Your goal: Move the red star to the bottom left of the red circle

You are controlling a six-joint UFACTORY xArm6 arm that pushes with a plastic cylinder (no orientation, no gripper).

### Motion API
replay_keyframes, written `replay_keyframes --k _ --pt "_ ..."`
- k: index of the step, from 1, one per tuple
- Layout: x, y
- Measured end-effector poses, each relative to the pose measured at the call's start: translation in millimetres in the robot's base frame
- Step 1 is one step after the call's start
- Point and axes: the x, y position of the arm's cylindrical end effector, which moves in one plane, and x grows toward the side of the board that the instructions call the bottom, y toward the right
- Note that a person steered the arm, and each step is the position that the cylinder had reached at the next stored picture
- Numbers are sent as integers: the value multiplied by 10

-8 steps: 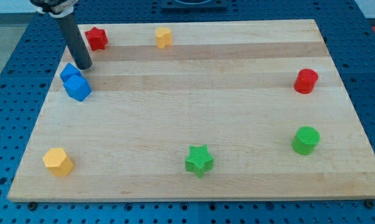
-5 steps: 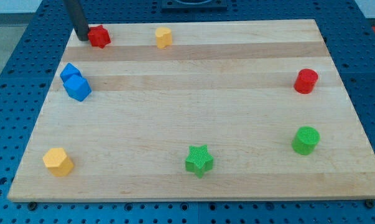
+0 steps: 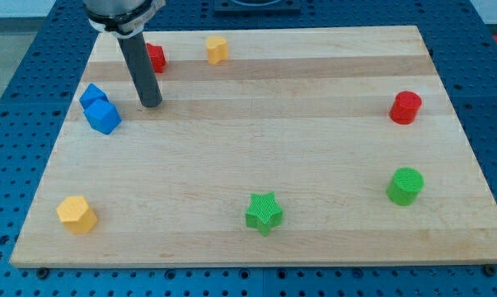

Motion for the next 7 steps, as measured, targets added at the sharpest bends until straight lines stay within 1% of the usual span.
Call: replay_keyframes --k 1,2,4,5,6,7 --pt "-243 -136" --pt "-396 -278" --pt "-555 -600" --pt "-746 -775" --pt "-1132 -603" --pt "-1089 -352"
